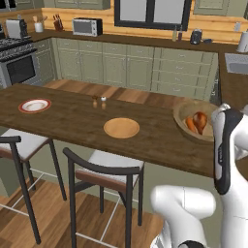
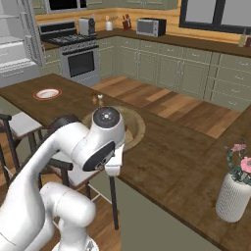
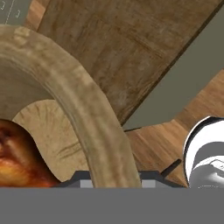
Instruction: Pick the chicken drumstick and carrot from their plates and place them in the bowl. Then put the bowl in the fridge.
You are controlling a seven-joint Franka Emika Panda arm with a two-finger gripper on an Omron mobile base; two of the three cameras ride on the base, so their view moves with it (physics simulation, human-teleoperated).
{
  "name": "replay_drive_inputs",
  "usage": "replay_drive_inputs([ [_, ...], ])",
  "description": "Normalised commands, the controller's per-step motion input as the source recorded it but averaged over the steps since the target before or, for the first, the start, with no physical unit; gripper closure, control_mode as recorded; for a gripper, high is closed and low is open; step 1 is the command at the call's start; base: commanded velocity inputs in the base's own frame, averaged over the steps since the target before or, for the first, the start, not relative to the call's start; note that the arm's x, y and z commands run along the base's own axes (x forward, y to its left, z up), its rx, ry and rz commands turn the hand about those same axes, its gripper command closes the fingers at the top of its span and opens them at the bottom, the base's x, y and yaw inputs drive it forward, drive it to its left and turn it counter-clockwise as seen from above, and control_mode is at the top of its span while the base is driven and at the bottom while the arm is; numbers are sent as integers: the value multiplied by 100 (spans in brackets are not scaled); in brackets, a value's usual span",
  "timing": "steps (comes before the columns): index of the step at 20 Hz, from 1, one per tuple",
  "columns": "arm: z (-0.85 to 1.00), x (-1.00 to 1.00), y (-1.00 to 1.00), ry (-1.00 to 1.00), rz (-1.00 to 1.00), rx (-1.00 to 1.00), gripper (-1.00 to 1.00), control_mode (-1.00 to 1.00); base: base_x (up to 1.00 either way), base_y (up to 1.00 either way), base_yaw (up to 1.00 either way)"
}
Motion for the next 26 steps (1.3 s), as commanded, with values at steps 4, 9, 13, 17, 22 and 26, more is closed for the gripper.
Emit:
replay_drive_inputs([
  [4, 43, -83, 60, 0, 3, 0, 100, -100, 0, 0, 0],
  [9, 39, -67, 25, -2, 1, 0, 100, -100, 0, 0, 0],
  [13, 26, -24, 22, 1, 3, 0, 100, 100, -32, 29, 5],
  [17, 0, 0, 0, 0, 0, 0, 100, 100, -84, 95, 13],
  [22, 0, 0, 0, 0, 0, 0, 100, 100, -91, 100, 14],
  [26, 0, 0, 0, 0, 0, 0, 100, 100, 12, 100, 2],
])
